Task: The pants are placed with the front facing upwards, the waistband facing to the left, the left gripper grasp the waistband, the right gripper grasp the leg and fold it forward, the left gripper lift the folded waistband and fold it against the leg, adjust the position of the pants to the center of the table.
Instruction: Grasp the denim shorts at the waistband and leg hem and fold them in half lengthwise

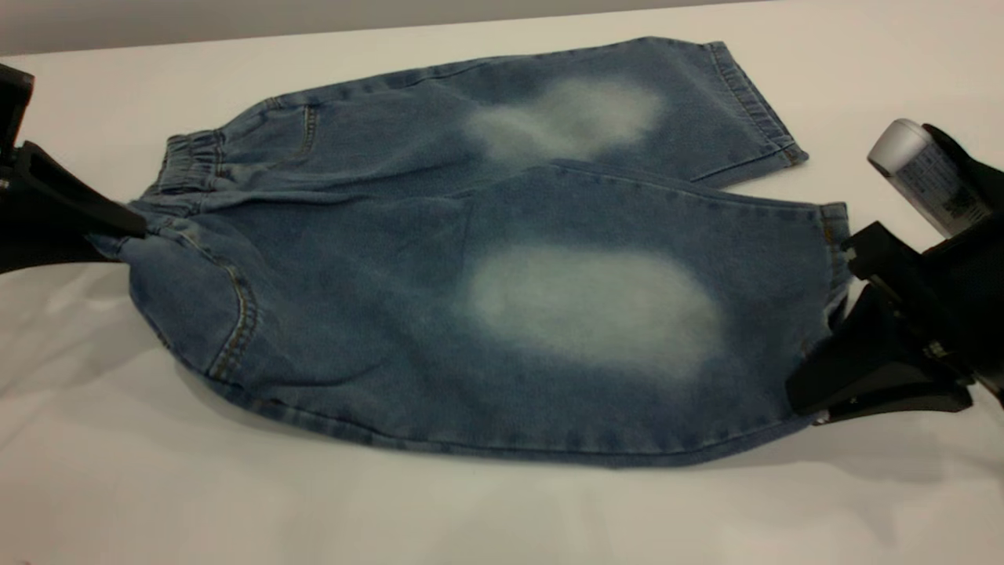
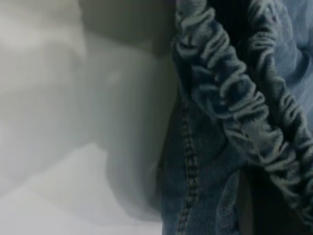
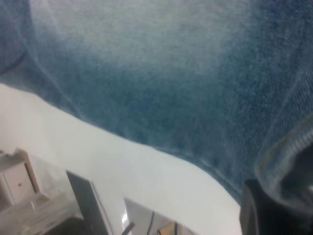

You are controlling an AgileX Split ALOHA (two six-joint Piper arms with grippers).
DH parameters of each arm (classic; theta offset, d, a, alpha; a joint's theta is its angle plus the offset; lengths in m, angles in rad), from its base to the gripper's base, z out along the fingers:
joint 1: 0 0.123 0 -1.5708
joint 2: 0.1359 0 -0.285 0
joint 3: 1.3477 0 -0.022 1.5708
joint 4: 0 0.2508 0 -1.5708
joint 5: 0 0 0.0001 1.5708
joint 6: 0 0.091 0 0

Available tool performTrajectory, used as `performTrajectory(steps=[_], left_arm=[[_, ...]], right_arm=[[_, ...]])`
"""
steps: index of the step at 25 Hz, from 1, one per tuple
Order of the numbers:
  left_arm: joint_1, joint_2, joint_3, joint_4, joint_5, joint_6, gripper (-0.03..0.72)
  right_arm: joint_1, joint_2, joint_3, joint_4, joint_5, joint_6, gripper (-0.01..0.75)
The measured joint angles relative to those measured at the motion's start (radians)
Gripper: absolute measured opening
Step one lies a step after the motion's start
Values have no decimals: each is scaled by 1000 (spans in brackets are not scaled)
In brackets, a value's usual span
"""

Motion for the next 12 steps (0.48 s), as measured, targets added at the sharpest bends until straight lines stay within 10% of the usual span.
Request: performTrajectory(steps=[12], left_arm=[[0, -230, 95, 227, -52, -175, 111]], right_arm=[[0, -353, 23, -279, -35, 321, 20]])
